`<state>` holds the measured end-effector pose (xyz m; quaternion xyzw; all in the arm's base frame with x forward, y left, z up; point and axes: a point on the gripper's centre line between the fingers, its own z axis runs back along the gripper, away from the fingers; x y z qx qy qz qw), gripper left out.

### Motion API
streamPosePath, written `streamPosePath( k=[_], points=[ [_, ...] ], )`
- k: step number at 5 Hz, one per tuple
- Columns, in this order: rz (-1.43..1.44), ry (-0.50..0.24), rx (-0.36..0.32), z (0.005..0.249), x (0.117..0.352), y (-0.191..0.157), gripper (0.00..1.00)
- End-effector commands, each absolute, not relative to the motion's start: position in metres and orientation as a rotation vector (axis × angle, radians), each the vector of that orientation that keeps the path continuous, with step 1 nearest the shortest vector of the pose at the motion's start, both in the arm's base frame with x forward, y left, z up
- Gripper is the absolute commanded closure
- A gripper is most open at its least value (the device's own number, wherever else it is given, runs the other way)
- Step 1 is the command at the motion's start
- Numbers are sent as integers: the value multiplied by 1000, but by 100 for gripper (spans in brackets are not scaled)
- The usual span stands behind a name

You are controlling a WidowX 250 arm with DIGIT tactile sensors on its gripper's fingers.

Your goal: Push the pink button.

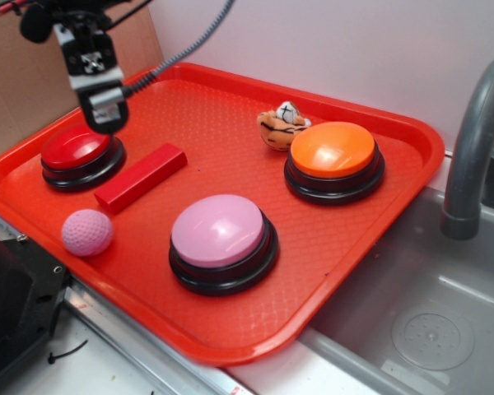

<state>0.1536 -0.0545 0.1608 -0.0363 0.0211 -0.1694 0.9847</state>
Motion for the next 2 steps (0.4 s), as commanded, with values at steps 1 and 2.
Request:
streamPosePath(
  k=[1, 2],
  points=[
    [-251, -11, -65, 184, 145, -50, 0],
    [-192, -28, -48, 186, 138, -44, 0]
  ],
)
